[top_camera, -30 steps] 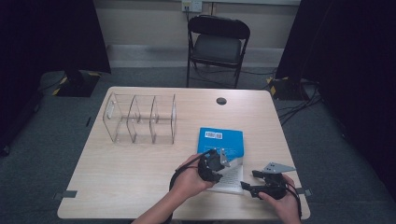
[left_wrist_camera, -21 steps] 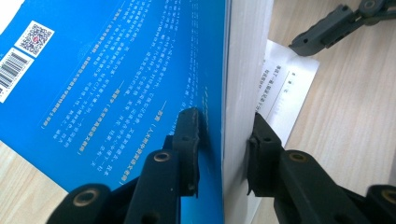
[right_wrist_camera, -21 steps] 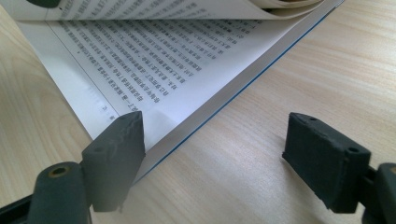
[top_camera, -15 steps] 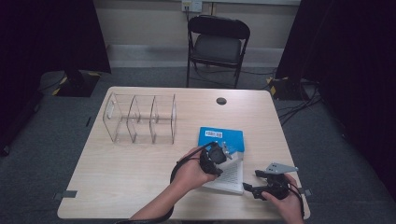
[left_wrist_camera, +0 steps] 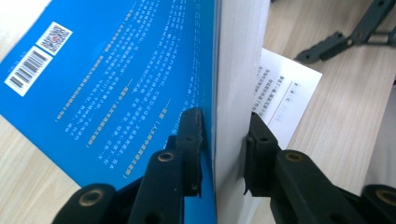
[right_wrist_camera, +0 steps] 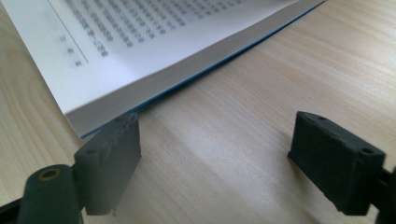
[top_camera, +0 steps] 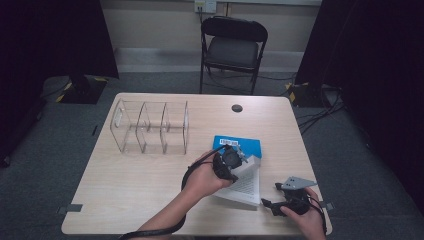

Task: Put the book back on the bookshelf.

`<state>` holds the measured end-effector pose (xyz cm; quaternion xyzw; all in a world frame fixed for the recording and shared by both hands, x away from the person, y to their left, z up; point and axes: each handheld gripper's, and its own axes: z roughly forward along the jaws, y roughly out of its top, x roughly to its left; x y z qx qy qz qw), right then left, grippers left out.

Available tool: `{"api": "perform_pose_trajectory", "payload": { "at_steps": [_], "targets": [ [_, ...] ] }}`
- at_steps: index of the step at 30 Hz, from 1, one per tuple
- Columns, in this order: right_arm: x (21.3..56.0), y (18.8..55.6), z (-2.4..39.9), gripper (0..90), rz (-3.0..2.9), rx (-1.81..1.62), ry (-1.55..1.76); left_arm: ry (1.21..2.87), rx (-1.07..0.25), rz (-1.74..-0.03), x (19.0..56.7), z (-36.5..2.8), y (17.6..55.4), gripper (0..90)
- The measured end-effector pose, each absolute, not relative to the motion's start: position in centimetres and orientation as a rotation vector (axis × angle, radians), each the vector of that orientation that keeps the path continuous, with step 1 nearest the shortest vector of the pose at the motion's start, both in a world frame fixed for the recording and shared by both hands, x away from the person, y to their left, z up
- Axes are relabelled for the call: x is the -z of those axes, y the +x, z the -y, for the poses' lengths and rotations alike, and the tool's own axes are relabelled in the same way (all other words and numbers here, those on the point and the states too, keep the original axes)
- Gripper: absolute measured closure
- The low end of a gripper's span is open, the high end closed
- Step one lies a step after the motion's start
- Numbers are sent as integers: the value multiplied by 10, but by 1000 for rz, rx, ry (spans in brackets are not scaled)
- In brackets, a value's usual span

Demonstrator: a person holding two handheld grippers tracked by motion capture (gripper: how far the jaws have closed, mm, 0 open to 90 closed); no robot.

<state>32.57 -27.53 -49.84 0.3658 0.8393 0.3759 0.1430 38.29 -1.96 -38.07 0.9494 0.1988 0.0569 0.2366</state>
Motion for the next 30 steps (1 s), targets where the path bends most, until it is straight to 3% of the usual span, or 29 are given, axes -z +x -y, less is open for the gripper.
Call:
{"api": "perform_pose_trajectory", "payload": {
  "at_steps": [25, 30],
  "targets": [
    [500, 324, 259, 127, -2421, -1050, 1007, 2599, -112, -631, 361, 22, 395, 742],
    [500, 325, 255, 207, -2400, -1071, 1013, 2603, -115, -619, 363, 22, 394, 742]
  ]
}}
